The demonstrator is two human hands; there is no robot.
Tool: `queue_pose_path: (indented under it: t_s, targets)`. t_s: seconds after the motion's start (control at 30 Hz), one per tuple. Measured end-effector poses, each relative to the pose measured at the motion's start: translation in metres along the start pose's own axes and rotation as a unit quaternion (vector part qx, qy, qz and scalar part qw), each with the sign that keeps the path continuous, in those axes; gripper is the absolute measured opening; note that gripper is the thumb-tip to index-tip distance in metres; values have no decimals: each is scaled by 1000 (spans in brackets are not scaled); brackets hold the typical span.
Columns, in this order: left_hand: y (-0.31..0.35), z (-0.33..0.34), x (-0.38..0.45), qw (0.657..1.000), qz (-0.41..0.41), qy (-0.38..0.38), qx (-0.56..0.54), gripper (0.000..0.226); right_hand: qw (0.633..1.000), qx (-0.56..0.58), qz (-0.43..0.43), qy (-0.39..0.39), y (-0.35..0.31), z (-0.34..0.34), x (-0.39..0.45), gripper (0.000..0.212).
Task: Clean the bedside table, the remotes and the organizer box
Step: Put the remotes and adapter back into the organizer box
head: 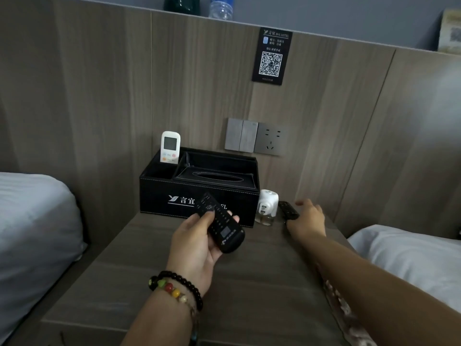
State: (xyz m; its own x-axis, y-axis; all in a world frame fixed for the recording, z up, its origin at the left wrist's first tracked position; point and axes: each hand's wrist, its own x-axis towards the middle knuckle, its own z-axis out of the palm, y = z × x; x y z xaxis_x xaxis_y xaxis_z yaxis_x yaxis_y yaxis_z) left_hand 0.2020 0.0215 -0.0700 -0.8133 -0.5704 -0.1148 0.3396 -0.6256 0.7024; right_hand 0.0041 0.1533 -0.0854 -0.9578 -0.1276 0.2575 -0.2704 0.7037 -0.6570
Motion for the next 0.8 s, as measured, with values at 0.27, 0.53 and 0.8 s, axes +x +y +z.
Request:
queue_pose_path:
  t_s: [0.27, 0.53, 0.8]
  targets:
    - [-6, 1, -7, 976, 130, 11, 174, 28, 955, 295, -9, 33, -25, -39, -71, 74]
    - [2, -8, -11, 885, 409, 72, 213, 33, 927, 316, -203, -1, -52, -33, -149, 73]
    - [15, -13, -13, 906, 367, -33, 208, 29, 908, 298, -293, 15, -69, 0, -170, 76]
